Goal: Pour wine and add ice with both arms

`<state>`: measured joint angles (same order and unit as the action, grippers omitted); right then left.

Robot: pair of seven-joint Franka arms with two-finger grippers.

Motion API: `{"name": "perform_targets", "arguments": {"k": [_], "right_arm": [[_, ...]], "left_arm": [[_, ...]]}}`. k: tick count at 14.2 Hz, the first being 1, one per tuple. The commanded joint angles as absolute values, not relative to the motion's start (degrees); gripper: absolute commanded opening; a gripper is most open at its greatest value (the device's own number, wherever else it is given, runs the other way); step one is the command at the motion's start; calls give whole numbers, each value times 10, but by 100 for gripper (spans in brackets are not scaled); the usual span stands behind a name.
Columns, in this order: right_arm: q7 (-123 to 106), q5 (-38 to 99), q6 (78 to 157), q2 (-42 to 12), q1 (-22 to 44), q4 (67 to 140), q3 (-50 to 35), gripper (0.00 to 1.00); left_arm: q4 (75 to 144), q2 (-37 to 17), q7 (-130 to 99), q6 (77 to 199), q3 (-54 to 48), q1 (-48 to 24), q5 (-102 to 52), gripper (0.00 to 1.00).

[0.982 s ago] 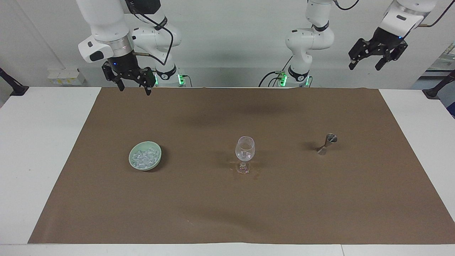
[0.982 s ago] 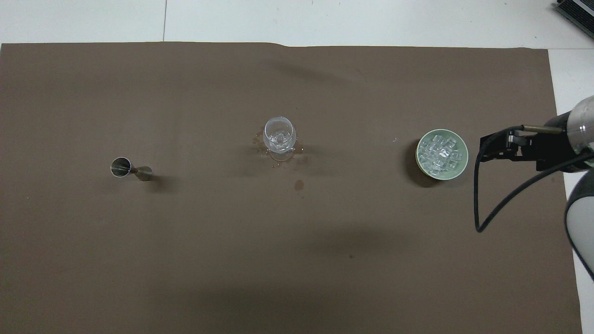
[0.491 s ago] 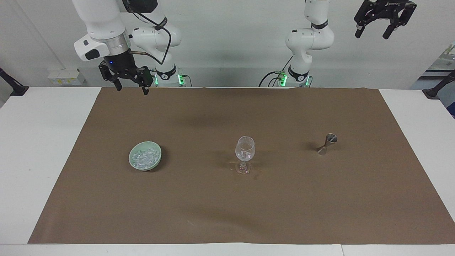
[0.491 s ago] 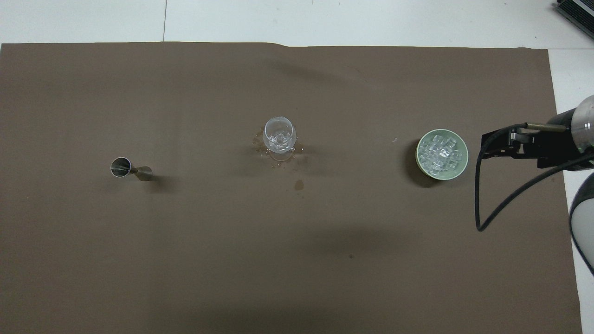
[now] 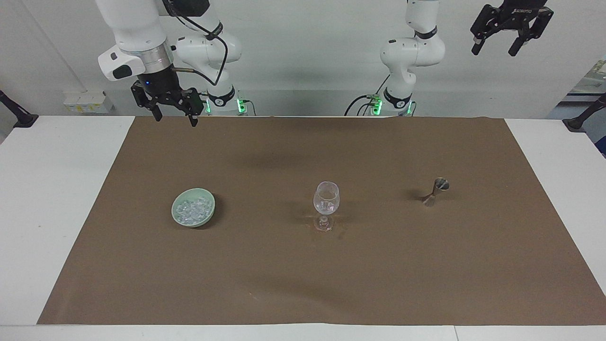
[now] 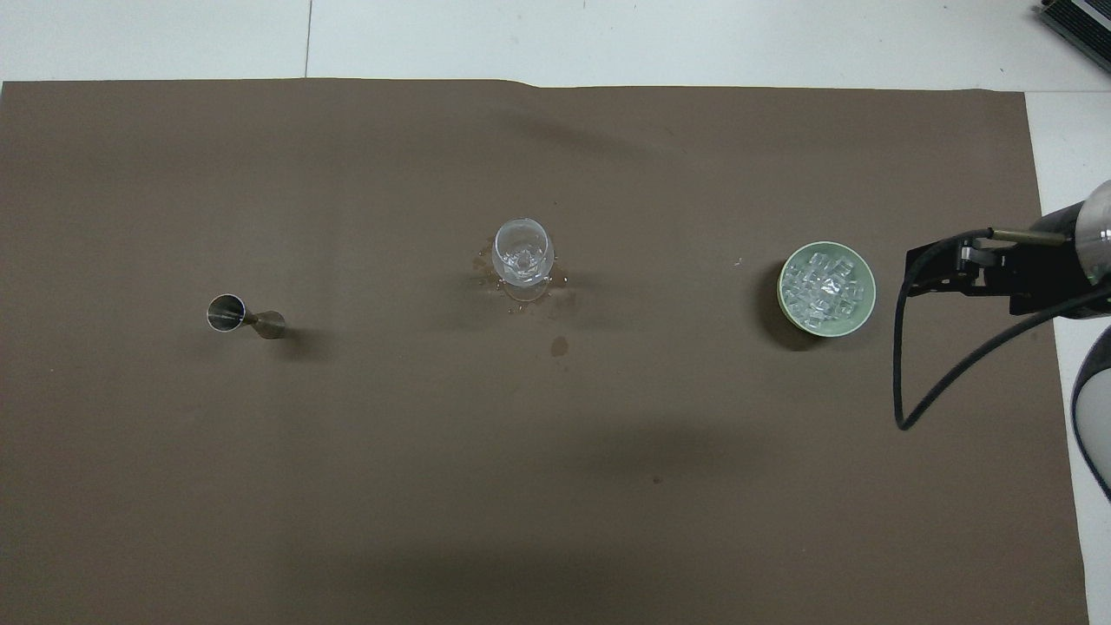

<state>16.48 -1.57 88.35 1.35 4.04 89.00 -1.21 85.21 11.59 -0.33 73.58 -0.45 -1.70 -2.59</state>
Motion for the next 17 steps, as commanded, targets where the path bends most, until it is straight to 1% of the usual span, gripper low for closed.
{"name": "perform_targets", "arguments": {"k": [1, 4, 5, 10, 17], "right_arm": [[154, -4, 891, 13, 33, 894, -11, 100], [124, -5, 907, 13, 33, 895, -11, 100], [112, -5, 906, 13, 33, 895, -11, 100], [116, -5, 896, 13, 31, 895, -11, 100], [118, -5, 902, 13, 31, 895, -11, 100]], "left_arm": [[858, 67, 2, 763, -10, -14, -29, 100], [912, 65, 3, 815, -10, -17, -28, 100], [921, 61, 2, 823, -10, -17, -28, 100], [936, 48, 3, 836, -10, -16, -28, 100], [930, 25, 2, 845, -8, -25, -28, 100]]}}
